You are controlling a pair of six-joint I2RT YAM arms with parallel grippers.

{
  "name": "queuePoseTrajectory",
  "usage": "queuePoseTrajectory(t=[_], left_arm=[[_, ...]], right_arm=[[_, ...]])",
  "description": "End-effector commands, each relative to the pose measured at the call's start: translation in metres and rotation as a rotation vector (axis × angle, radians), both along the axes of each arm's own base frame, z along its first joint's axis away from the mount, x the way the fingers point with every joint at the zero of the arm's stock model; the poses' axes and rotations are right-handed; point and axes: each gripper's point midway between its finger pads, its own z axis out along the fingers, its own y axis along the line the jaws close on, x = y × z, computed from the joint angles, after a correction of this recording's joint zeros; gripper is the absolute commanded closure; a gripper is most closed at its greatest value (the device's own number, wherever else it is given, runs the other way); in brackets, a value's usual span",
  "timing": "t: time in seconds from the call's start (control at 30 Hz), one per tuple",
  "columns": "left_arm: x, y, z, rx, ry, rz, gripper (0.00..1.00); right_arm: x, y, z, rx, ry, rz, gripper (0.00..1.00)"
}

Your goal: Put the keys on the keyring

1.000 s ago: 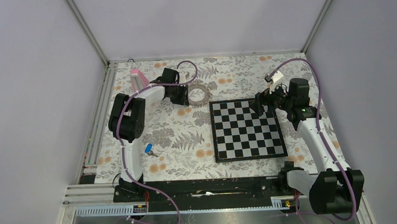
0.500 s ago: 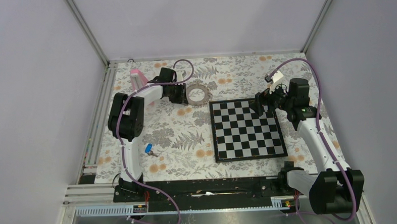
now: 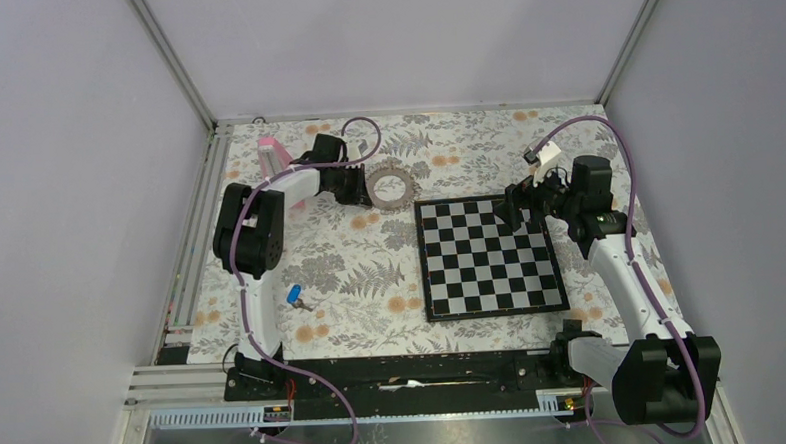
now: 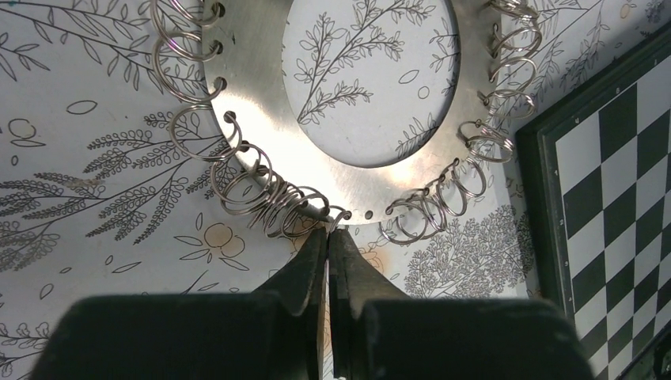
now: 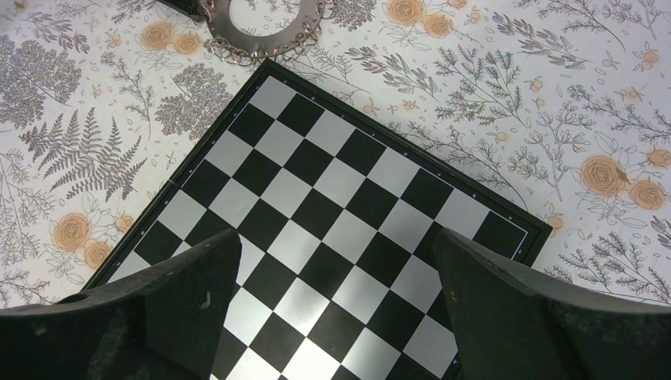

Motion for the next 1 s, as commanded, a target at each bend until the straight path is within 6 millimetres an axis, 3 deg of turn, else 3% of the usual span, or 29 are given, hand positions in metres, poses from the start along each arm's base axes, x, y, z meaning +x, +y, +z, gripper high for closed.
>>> queuePoseTrajectory(t=[0.0, 0.27, 0.5, 0.77, 0.97], left_arm=[[0.007, 0.000, 0.022, -0.033, -0.059, -0.025, 1.00], [-0.004, -0.004, 0.060, -0.057, -0.179, -0.168, 1.00], [-0.021, -0.012, 0.124, -0.109, -0.349, -0.328, 1.00], [-0.050, -0.030, 0.211, -0.265, -0.537, -0.482, 1.00], [-0.077, -0.051, 0.268, -0.447, -0.620, -0.559, 1.00]], right_arm=[[0.000, 0.002, 0.011, -0.002, -0.053, 0.021, 0.01], [-0.001, 0.008, 0.019, 0.037, -0.056, 0.036, 0.01], [-0.004, 0.029, 0.049, 0.159, -0.040, 0.110, 0.01], [-0.007, 0.081, 0.075, 0.116, -0.068, 0.280, 0.01], [-0.007, 0.118, 0.124, 0.268, -0.094, 0.432, 0.01]])
